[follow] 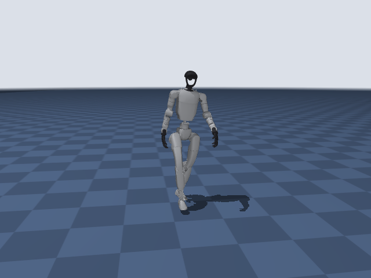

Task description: Walk run

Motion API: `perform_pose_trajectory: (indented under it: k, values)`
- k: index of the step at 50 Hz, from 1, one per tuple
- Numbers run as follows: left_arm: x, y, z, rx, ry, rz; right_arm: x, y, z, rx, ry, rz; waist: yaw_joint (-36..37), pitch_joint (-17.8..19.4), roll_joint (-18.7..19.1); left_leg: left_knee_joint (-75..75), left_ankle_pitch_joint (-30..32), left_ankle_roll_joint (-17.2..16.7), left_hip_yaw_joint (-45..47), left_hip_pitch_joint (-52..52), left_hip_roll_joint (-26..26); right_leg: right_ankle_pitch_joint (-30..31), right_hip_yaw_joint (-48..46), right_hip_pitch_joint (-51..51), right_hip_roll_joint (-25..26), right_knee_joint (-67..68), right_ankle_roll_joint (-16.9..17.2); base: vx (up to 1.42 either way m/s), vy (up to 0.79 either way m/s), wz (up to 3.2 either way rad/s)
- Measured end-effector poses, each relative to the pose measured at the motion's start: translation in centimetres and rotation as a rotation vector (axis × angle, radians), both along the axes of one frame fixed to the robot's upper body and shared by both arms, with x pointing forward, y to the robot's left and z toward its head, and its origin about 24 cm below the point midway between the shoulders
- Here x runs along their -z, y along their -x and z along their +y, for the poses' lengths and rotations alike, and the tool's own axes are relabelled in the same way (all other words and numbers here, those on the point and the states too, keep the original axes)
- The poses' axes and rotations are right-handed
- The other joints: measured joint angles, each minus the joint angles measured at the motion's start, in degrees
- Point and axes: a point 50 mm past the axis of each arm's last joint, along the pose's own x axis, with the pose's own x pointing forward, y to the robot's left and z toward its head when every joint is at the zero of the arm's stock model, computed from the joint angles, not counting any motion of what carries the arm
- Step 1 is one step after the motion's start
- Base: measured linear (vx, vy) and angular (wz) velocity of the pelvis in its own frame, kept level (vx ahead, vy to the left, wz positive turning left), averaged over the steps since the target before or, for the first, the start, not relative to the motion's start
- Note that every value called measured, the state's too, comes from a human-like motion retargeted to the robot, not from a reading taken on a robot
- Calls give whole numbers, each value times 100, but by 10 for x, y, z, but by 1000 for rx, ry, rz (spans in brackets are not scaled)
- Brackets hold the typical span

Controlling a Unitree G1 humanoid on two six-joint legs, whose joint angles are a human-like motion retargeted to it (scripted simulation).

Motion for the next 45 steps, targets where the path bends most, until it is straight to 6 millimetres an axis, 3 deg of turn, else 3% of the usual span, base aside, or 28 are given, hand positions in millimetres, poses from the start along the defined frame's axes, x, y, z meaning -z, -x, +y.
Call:
perform_pose_trajectory:
  k: [3, 5, 7, 8, 10, 12, 14, 15, 17, 18, 20, 25, 29, 33, 35, 38, 40, 41, 43, 45]
  values:
    - [-36, -31, 5, 55, -25, -180, -3, 25, -3, 135, 2, 82, -233, -9, -76, -128, -335, 167, -196, 633, -107, -60, 178, -283, 120, -1459, 256, 103, -23, 66]
    - [-50, -38, 5, 104, -18, -278, -5, 38, -5, 191, -10, 134, -310, -130, -152, -33, -505, 265, -476, 887, -237, -126, 182, -513, 170, -1686, 177, 112, -29, 32]
    - [-44, -31, 2, 91, 1, -321, -7, 46, -8, 214, -14, 179, -383, -287, -124, 193, -373, 199, -773, 1024, -283, -204, 58, -597, 44, -1214, -134, 121, -26, 25]
    - [-35, -23, -1, 55, 18, -310, -8, 46, -10, 215, -4, 188, -398, -361, -82, 338, -135, 118, -724, 1090, -272, -231, -91, -618, 0, -867, -416, 121, -24, 17]
    - [-10, -2, -6, 12, 56, -226, -8, 48, -13, 216, 18, 196, -525, -416, -98, 629, 554, -15, -673, 1284, -322, 365, -14, -482, -151, -664, -496, 138, -34, 25]
    - [32, 45, -19, -27, 103, -14, -9, 54, -11, 234, 40, 200, -464, -495, -200, 1310, 2039, 26, 127, 1353, -175, 267, 262, -274, -424, 6, -538, 165, -42, -3]
    - [65, 95, -37, -54, 130, 183, -7, 48, -8, 278, 60, 149, -176, -512, -315, 2652, 2899, 245, 711, 918, -104, -84, 525, 105, -555, 181, -580, 126, -23, -47]
    - [76, 118, -44, -69, 134, 271, -6, 39, -8, 294, 65, 104, 42, -448, -470, 3394, 3075, 398, 979, 668, -210, -203, 553, 387, -619, 102, -643, 90, -20, -62]
    - [93, 167, -46, -131, 110, 478, -3, 15, -10, 269, 88, 4, 186, -283, -672, 4638, 2347, 641, 1024, 48, -216, -329, 535, 912, -688, -74, -633, 83, -25, -30]
    - [99, 194, -45, -163, 92, 594, -2, 1, -12, 242, 115, -46, 279, -215, -703, 5236, 1842, 893, 1259, -314, 64, -365, 483, 1161, -628, -182, -629, 99, -26, -23]
    - [104, 246, -45, -206, 71, 821, -2, -32, -16, 176, 169, -153, 506, -118, -681, 5876, 1336, 974, 1464, -1092, 408, -299, 432, 1641, -467, -556, -544, 85, -15, -35]
    - [95, 343, -63, -256, 180, 1157, -13, -121, -19, -23, 115, -379, 989, 79, -519, 4808, 890, 91, 1044, -2526, 186, 17, 490, 2675, 114, -1490, -258, 77, -10, -71]
    - [83, 384, -78, -334, 346, 1231, -34, -186, -14, -153, 66, -535, 1363, 254, -197, 2623, 928, -491, 643, -2948, 348, -165, 727, 3441, 671, -1885, -303, 69, -3, -100]
    - [79, 397, -84, -444, 402, 1266, -60, -232, -14, -226, 121, -712, 1702, 448, 31, 763, 839, -920, 89, -3092, 577, -741, 1146, 4241, 1088, -2059, -729, 103, 4, -85]
    - [81, 395, -82, -455, 395, 1251, -67, -244, -11, -236, 135, -761, 1789, 483, 80, 258, 746, -978, 29, -3192, 608, -1039, 1270, 4567, 1114, -2020, -702, 95, 6, -39]
    - [88, 372, -76, -416, 381, 1156, -70, -249, -3, -223, 111, -783, 1839, 465, 160, 334, 787, -1007, 42, -3294, 696, -1192, 1391, 4912, 1133, -1885, -513, 84, 9, -22]
    - [94, 352, -72, -378, 377, 1074, -63, -241, 2, -197, 85, -758, 1791, 426, 223, 782, 614, -816, 75, -3233, 725, -1047, 1417, 5144, 1157, -1788, -292, 95, 14, -18]
    - [95, 344, -70, -366, 371, 1042, -55, -229, 3, -181, 71, -714, 1891, 405, 295, 811, 935, -770, 407, -3107, 840, -855, 1556, 5306, 1192, -1692, -167, 150, 30, -67]
    - [97, 333, -67, -347, 351, 998, -37, -197, 3, -155, 36, -594, 2085, 211, 387, 1229, 1315, -752, 179, -3091, 971, -234, 1551, 5487, 1104, -1429, 70, 133, 27, -100]
    - [100, 320, -64, -364, 330, 959, -20, -157, 9, -158, 3, -454, 2179, -108, 301, 1834, 1197, -615, 247, -3279, 1141, 663, 1419, 5220, 722, -768, 195, 86, 14, -84]
